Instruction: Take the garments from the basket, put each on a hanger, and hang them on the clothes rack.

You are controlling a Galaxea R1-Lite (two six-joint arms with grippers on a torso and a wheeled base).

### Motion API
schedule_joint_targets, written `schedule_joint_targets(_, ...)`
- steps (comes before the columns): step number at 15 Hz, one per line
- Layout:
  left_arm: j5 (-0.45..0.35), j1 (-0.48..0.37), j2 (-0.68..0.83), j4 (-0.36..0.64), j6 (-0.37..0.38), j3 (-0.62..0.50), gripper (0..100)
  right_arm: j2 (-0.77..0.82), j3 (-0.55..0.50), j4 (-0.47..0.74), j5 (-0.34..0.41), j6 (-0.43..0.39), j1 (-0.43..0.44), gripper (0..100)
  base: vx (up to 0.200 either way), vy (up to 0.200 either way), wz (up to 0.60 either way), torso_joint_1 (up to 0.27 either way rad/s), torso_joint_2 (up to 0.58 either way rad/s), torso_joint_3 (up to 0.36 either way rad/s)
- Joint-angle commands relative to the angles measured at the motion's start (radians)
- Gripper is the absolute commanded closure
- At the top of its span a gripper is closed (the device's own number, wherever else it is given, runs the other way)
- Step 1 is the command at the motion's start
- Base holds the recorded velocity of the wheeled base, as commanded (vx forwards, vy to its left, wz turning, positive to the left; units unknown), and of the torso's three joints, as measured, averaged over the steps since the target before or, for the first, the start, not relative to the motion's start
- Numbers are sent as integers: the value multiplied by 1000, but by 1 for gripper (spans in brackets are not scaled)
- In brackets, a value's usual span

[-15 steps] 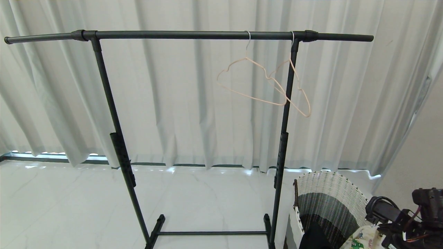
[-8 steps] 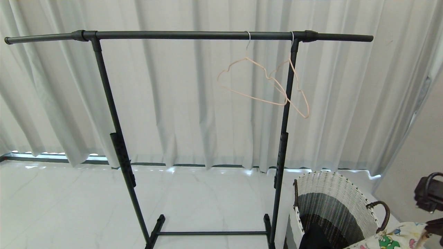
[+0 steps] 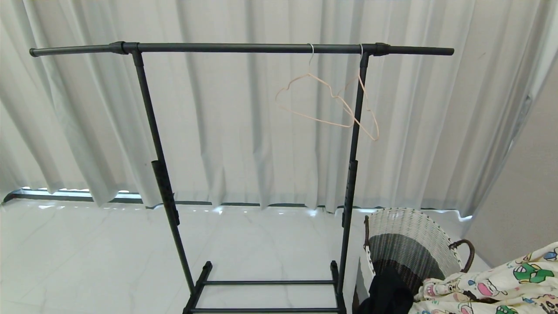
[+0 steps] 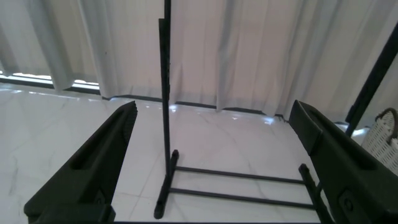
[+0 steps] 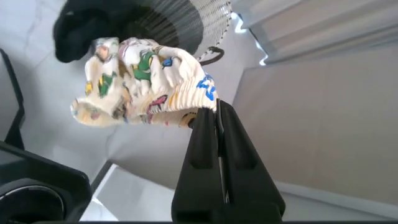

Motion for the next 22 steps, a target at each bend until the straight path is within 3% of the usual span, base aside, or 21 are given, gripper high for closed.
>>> schedule_joint_targets(1, 1, 0, -1, 0, -1, 0, 0, -6, -12, -1, 0, 0, 29, 100, -200, 0, 0, 7, -2, -2)
schedule_joint_targets(5, 1, 0, -1, 0, 1, 0, 0, 30, -35, -3, 0, 74, 138, 100, -200, 0, 0, 1, 1, 2)
schedule_joint_targets(10, 1, 0, -1, 0, 5, 0, 0, 148, -113, -46, 3, 225, 273, 100, 0, 0, 0, 0, 0, 0)
schedule_joint_targets(12, 1, 0, -1, 0, 11, 0, 0, 201, -118, -119, 3, 293, 305, 100, 0, 0, 0, 0, 0, 0)
schedule_joint_targets(16, 1, 0, -1, 0, 18, 0, 0, 288, -114, -162, 5, 324, 398, 100, 0, 0, 0, 0, 0, 0)
schedule_joint_targets(20, -42, 0, -1, -3, -1, -6, 0, 388, -114, -222, 3, 466, 524, 100, 0, 0, 0, 0, 0, 0)
schedule_joint_targets(22, -130, -35, 126, -5, -44, -170, 0, 418, -114, -259, 2, 491, 547, 100, 0, 0, 0, 0, 0, 0)
